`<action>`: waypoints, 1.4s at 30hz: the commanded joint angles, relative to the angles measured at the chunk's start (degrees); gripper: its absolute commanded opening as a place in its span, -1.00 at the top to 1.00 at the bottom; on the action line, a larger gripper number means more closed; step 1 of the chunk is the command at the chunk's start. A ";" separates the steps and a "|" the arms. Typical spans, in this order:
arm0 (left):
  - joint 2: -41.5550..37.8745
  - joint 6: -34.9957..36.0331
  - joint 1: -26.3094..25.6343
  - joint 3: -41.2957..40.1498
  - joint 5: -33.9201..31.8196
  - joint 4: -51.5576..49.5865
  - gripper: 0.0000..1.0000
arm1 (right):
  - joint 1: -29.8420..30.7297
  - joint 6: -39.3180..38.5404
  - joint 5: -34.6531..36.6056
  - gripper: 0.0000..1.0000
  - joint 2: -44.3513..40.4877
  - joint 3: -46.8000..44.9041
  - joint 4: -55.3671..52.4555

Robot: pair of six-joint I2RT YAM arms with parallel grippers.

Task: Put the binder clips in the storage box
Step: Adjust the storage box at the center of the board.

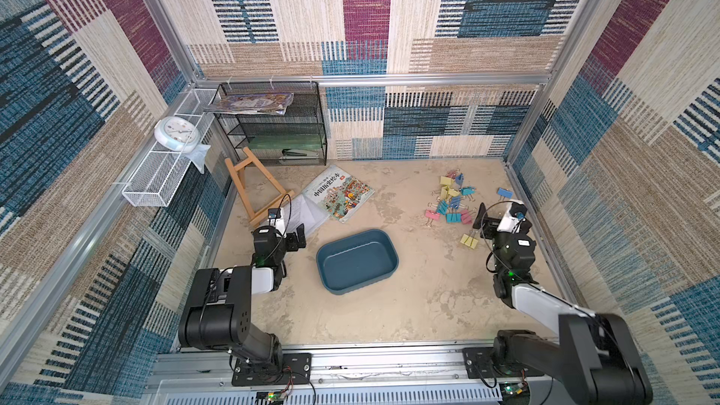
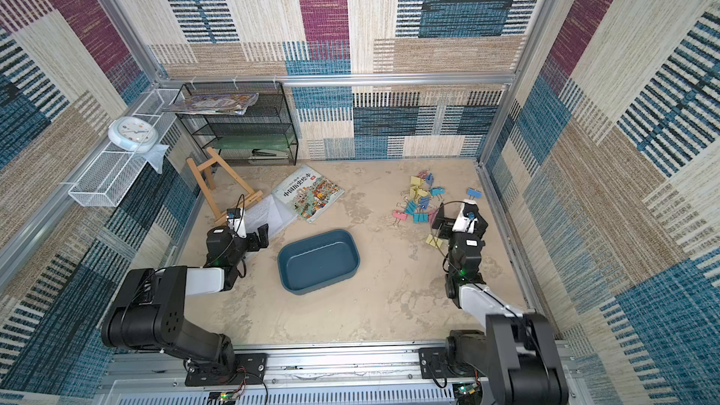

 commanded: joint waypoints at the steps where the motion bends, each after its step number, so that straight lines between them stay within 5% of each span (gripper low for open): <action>1: -0.23 -0.89 0.04 0.50 -2.98 0.31 -0.97 | 0.01 8.93 -4.37 -0.98 -9.72 2.30 -23.21; 5: -5.61 -1.21 -0.22 -2.11 -4.67 0.85 -0.98 | 0.06 15.13 -17.00 -1.00 -16.51 6.96 -36.59; 10: -27.14 -9.86 -3.16 -1.78 -14.82 -22.04 -0.97 | 1.71 21.12 -30.93 -0.99 -9.53 17.50 -54.20; 16: -47.90 -18.67 -20.35 -4.12 -23.43 -33.15 -0.98 | 15.64 27.25 -32.66 -0.96 0.61 22.21 -58.47; 19: -47.77 -18.01 -25.25 -4.75 -24.29 -34.09 -0.97 | 24.70 29.87 -30.55 -0.94 7.20 23.78 -56.12; 26: -39.61 -18.36 -25.78 -4.51 -21.41 -32.83 -0.98 | 36.55 26.69 -21.20 -0.83 25.53 33.49 -60.73; 33: -36.76 -19.58 -25.80 -4.82 -23.17 -31.77 -0.98 | 39.53 19.91 -12.85 -0.06 36.33 41.54 -67.90; 42: -37.54 -19.69 -25.80 -6.77 -25.39 -29.48 -0.98 | 42.50 19.84 -4.11 0.51 40.60 45.42 -70.46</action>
